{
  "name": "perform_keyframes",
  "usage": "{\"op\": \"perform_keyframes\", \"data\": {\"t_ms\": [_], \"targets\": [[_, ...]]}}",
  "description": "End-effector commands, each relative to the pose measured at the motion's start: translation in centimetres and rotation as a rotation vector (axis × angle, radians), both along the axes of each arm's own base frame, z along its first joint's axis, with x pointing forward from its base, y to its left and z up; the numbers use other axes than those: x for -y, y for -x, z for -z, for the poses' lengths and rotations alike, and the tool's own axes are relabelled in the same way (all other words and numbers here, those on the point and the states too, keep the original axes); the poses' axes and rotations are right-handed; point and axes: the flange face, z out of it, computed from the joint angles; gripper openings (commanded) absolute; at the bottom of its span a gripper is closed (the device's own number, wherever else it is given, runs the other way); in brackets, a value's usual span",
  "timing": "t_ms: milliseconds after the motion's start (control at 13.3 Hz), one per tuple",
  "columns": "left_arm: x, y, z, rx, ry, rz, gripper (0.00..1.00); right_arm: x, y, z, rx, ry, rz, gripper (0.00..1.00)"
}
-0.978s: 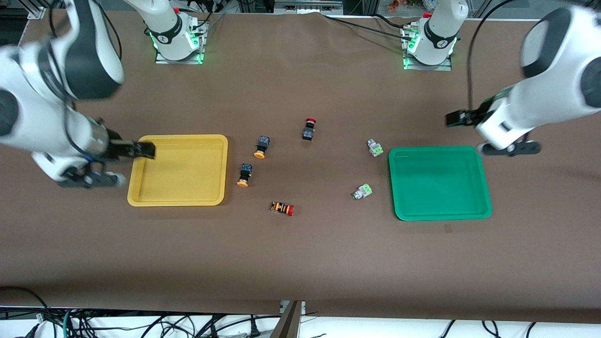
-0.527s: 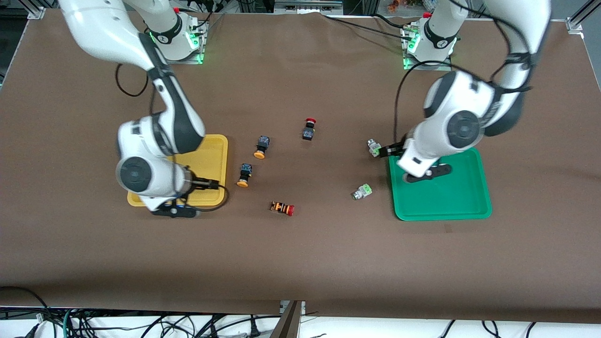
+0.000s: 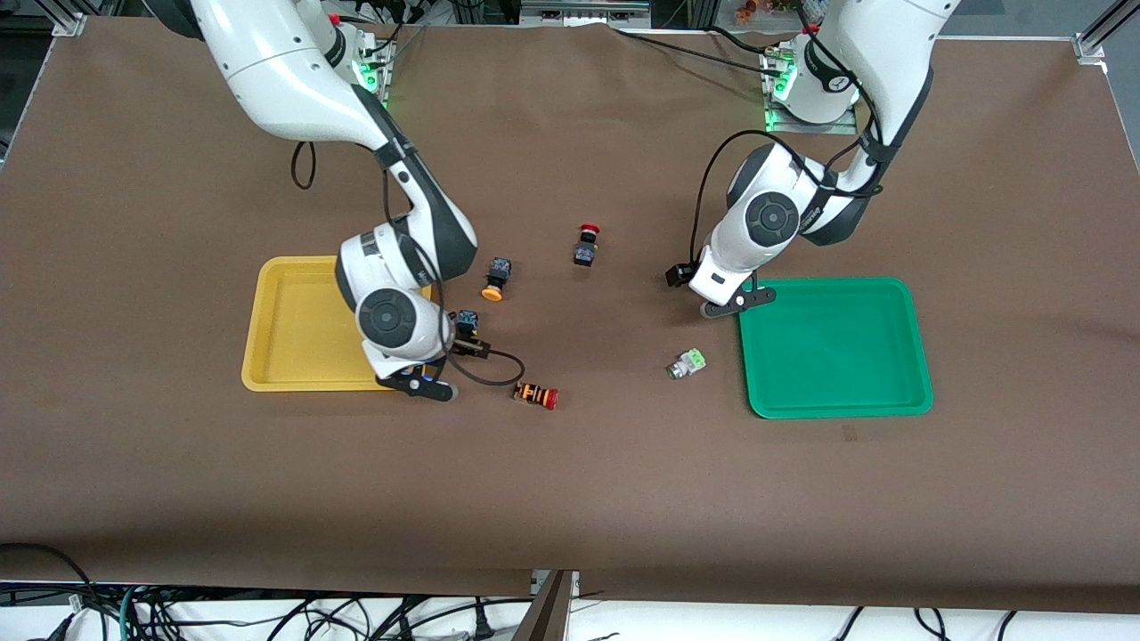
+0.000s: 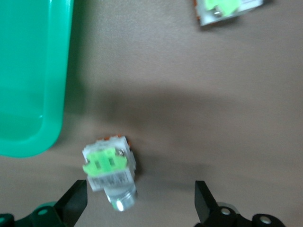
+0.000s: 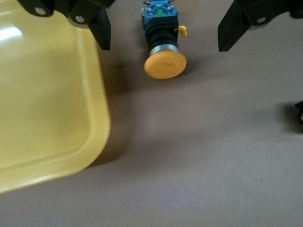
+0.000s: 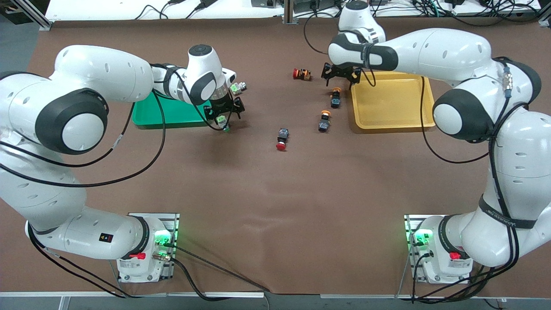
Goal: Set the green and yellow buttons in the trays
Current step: 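Grasp a yellow button with the right gripper while the left gripper grasps a switch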
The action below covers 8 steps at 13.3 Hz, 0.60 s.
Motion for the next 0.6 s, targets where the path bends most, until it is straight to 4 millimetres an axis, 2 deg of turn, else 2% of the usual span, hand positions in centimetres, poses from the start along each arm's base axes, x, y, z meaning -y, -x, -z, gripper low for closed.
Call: {"op": "perform_keyframes", "data": {"t_ms": [0,75,151,226,301,376,452,527], "targets": [[-0.4,-0.3,0.1,0.018,-0.035,-0.007,1.00,-1.3,1.2,2.3,-0.008,-0.012,0.004,1.00],[-0.4,-0.2,0.3,0.015,-0.037,-0.011,1.00,-1.2,1.7,3.3,0.001,-0.017,0.004,0.77],[-0.5,-0.1,0.7,0.009,-0.040,-0.012,0.98,-0.9,2.1,4.1,0.005,-0.017,0.005,0.39],[-0.6,-0.1,1.0,0.011,-0.052,0.008,0.75,-1.2,2.3,4.2,0.003,-0.020,0.000,0.01],[-0.6,-0.1,1.0,0.015,-0.059,0.011,0.38,-1.5,2.4,3.8,0.000,-0.022,-0.003,0.00],[-0.6,-0.1,1.0,0.015,-0.060,0.009,0.08,-1.6,2.0,2.9,0.014,-0.031,-0.015,0.00],[-0.4,-0.3,0.7,0.020,-0.059,0.013,0.00,-1.2,1.5,1.3,0.020,-0.037,-0.024,0.00],[-0.4,-0.4,0.2,0.012,-0.066,0.016,0.00,-0.3,0.7,-0.4,0.004,-0.024,-0.035,0.00]]}}
